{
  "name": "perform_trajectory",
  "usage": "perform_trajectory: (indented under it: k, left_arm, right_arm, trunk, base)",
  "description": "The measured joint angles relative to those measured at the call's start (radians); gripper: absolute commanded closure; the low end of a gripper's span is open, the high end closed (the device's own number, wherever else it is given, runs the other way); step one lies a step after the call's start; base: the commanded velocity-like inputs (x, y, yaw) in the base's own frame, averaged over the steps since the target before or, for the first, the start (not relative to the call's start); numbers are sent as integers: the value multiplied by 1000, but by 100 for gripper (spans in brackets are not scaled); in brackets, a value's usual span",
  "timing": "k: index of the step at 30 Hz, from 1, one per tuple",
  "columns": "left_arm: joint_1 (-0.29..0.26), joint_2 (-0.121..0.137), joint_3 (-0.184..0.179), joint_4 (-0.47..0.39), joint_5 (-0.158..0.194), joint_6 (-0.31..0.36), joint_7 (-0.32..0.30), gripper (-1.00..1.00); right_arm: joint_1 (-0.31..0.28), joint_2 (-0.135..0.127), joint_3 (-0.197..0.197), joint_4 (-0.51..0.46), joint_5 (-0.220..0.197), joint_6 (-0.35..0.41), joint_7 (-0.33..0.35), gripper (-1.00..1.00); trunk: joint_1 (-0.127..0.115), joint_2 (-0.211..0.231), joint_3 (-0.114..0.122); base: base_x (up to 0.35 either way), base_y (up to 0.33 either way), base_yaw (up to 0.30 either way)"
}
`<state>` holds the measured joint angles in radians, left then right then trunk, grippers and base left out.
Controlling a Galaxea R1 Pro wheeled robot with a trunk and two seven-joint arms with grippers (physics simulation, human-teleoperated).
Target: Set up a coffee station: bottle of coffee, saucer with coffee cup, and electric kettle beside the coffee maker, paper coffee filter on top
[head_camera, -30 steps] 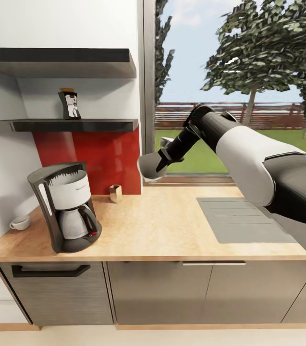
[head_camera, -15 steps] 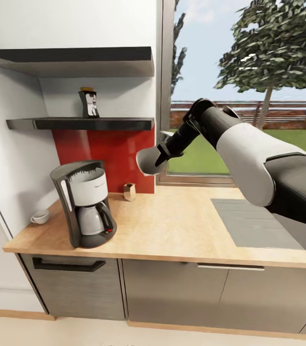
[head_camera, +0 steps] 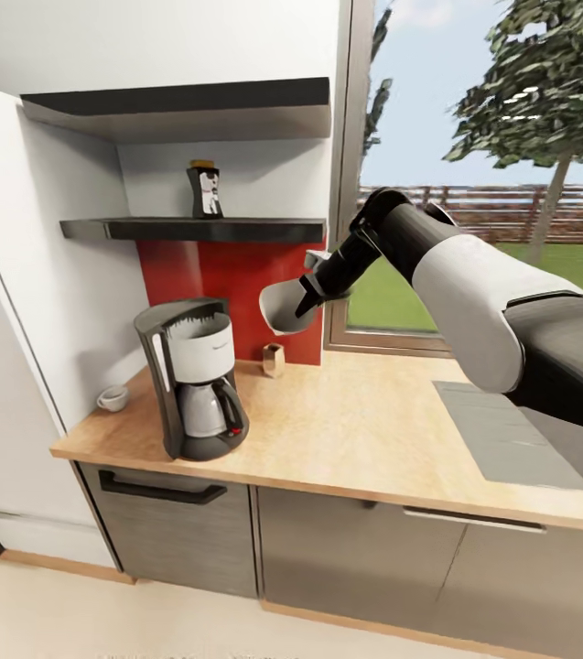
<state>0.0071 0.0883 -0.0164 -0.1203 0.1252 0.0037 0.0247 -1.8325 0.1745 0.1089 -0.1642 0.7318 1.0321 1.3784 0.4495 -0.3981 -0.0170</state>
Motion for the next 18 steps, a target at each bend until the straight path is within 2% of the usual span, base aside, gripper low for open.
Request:
perform_trajectory:
  k: [7,14,18]
  left_arm:
    - [0,4,2,0,3,0,1,-100]
    - [0,3,2,0,3,1,3,-100]
    - [0,2,1,0,3,0,2,-100]
  right_arm:
    - [0,0,0,-1,0,0,0,100]
    - [0,0,0,-1,0,0,0,100]
    - [0,0,0,-1,-1,0,2,100]
  trunk:
    - [0,0,-8]
    - [0,0,-16]
    - [0,0,-19]
  base:
    - [53,0,207]
    - [244,66,199]
    - [87,30,114]
